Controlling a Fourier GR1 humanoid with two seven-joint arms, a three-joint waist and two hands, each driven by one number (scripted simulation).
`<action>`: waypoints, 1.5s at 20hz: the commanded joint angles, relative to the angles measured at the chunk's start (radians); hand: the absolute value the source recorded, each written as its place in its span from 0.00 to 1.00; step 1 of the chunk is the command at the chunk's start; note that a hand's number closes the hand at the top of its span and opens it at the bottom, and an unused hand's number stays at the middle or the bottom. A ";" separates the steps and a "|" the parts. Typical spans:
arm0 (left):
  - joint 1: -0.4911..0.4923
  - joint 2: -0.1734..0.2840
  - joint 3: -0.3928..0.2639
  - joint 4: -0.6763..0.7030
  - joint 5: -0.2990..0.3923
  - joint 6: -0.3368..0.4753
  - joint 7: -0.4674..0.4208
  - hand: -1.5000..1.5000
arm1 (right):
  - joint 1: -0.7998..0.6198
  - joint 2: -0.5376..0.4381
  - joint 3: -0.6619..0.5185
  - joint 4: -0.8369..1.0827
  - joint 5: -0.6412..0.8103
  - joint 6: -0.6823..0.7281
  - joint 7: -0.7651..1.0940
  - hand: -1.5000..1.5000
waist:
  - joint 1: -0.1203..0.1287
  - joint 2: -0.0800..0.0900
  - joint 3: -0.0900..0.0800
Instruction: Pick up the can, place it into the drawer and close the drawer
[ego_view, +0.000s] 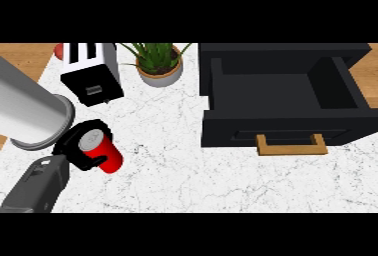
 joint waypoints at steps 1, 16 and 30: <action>0.010 -0.048 0.031 -0.079 0.061 -0.036 -0.043 1.00 | -0.018 0.006 -0.011 -0.002 0.016 -0.022 0.004 0.00 | 0.017 -0.005 0.002; 0.039 -0.327 0.028 -0.588 0.196 0.673 0.128 1.00 | 0.069 0.023 -0.009 -0.076 -0.043 -0.037 0.026 0.00 | 0.026 -0.013 0.003; 0.000 -0.329 -0.251 -1.065 0.194 1.025 0.537 1.00 | -0.023 0.028 0.048 -0.045 0.065 -0.093 0.029 0.00 | 0.011 -0.002 0.001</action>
